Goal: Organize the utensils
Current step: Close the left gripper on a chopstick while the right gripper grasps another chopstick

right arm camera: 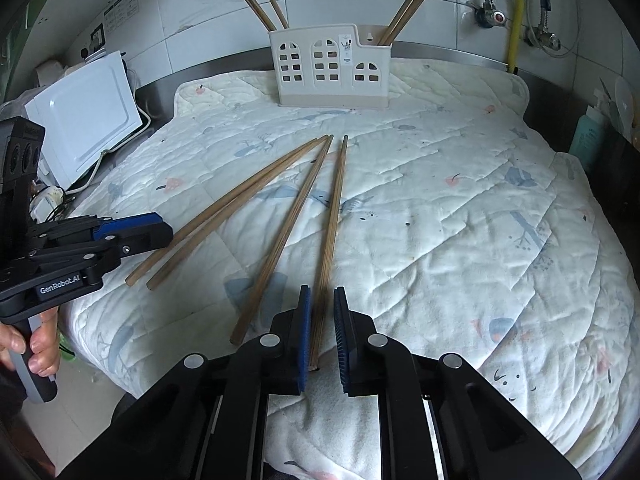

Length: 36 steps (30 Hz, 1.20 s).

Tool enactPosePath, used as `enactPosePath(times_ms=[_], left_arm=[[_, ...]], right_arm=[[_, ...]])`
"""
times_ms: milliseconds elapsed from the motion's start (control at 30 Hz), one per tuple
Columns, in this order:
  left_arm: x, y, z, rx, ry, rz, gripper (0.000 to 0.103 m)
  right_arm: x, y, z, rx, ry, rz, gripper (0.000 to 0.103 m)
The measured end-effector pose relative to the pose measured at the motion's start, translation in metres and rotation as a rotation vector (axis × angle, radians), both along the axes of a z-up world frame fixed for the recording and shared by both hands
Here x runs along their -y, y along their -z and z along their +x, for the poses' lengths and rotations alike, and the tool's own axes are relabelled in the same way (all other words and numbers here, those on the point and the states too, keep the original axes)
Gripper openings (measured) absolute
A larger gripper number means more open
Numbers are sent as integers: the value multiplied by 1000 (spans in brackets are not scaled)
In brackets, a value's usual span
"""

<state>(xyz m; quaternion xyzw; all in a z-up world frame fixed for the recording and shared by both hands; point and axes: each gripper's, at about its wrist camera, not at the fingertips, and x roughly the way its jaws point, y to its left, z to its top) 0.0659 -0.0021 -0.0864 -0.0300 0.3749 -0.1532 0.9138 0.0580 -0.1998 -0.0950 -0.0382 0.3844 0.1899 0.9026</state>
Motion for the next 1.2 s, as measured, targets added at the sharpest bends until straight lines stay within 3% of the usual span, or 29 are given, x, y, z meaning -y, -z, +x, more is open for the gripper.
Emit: enactPosePath(times_ms=[533,767,867,1200], left_arm=[[5,11,12,-36,10,7,14],[14,11,13,-25,0,56,14],[19,11,13,-18,-14,92,8],[12,4,15,-18,-25,55,5]], right_arm=[[-3,4,2,1,0,-13,11],[-5,5,1,20,0,-34,10],[-4,4,1,19,-1,-32,8],[6,-24,-2,70,7,-1,7]])
